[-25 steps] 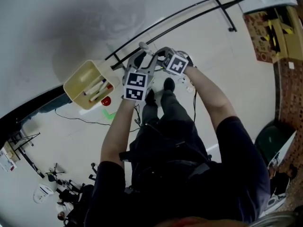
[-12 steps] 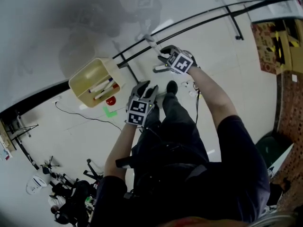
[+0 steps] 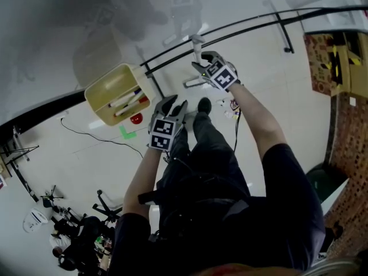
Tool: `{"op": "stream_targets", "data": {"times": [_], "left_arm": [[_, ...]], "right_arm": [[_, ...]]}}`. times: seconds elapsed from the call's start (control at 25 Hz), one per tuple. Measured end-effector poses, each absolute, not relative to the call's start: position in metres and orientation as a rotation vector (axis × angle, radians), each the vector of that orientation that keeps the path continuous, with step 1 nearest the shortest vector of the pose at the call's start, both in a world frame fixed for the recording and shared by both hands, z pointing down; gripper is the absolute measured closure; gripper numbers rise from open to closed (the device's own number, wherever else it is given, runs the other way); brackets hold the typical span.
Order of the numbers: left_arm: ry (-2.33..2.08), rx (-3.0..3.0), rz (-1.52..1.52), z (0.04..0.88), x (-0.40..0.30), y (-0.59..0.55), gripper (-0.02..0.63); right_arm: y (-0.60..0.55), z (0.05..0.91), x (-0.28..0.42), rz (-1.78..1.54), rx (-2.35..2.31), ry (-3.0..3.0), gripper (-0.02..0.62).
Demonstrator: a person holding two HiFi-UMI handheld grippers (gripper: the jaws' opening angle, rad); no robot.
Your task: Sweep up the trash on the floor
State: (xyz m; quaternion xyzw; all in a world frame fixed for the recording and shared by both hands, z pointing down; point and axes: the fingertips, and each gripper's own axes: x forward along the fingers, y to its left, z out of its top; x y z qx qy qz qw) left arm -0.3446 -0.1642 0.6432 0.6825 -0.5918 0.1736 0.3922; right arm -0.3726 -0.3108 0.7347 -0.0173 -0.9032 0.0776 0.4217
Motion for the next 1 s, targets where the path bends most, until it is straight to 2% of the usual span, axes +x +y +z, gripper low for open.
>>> {"op": "stream_targets", "data": {"times": [0.08,0.28,0.48,1.0], "left_arm": [[-1.494,1.732,0.444,0.646,-0.343,-0.161,0.460],[-1.462,1.715,0.402,0.650,-0.338,-0.164,0.460],[-1.478,1.654,0.282,0.642,-0.368,-0.167,0.460],[-1.383,1.922,0.385,0.595,-0.328,-0.195,0.468]], "right_arm": [[-0.316,0.734,-0.366,0.216,-0.011,-2.256,0.390],[-0.321,0.712,-0.346,0.286,0.010,-2.296,0.348],[-0.306,0.680,-0.343,0.377,0.030,-2.320,0.345],[-0.282,0.595,-0.297,0.217,0.251,-2.255,0.347]]}}
